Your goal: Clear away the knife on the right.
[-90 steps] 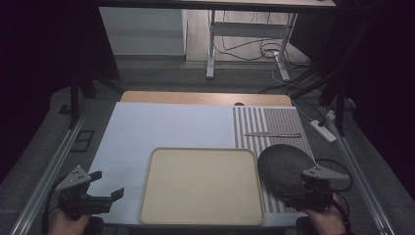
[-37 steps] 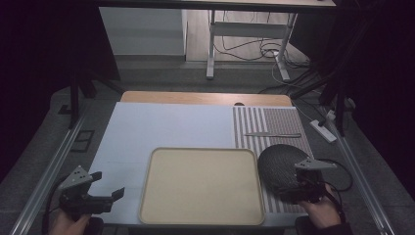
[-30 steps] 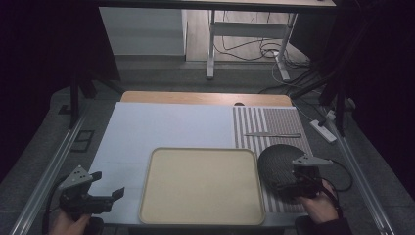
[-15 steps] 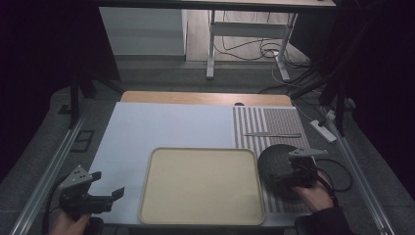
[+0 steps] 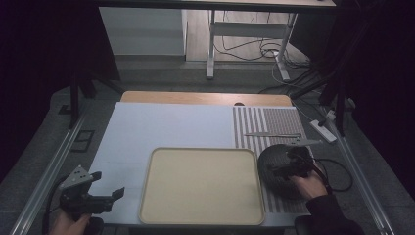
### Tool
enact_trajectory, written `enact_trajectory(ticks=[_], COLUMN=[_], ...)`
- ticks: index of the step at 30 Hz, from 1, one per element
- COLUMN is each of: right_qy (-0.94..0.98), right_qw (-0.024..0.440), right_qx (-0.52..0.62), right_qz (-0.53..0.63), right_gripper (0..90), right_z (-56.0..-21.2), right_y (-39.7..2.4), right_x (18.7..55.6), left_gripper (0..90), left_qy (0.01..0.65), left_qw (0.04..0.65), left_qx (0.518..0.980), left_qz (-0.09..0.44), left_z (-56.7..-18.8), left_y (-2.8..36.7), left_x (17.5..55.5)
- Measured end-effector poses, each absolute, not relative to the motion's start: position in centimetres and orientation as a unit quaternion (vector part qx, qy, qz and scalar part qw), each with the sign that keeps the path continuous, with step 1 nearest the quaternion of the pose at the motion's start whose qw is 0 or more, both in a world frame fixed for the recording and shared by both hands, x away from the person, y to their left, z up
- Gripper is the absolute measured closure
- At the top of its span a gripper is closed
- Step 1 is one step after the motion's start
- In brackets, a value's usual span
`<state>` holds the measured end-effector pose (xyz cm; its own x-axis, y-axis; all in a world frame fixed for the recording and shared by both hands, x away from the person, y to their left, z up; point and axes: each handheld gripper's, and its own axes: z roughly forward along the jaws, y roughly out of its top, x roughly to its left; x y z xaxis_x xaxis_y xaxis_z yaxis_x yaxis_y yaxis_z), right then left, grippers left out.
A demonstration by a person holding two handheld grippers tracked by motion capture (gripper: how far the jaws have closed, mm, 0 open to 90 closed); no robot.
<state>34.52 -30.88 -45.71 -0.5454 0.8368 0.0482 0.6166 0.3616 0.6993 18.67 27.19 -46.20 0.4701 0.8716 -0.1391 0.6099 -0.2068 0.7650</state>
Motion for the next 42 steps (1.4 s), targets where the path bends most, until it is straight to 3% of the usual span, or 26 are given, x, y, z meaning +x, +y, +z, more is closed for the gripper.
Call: enact_trajectory(ticks=[42], right_qy=[0.804], right_qw=[0.173], right_qx=[0.514], right_qz=[0.244], right_gripper=[0.0], right_z=[-47.7], right_y=[-31.8], right_x=[45.3], left_gripper=[0.6], left_qy=[0.489], left_qw=[0.396], left_qx=[0.76], left_qz=[0.162], left_z=[-46.2], left_y=[27.2], left_x=[18.8])
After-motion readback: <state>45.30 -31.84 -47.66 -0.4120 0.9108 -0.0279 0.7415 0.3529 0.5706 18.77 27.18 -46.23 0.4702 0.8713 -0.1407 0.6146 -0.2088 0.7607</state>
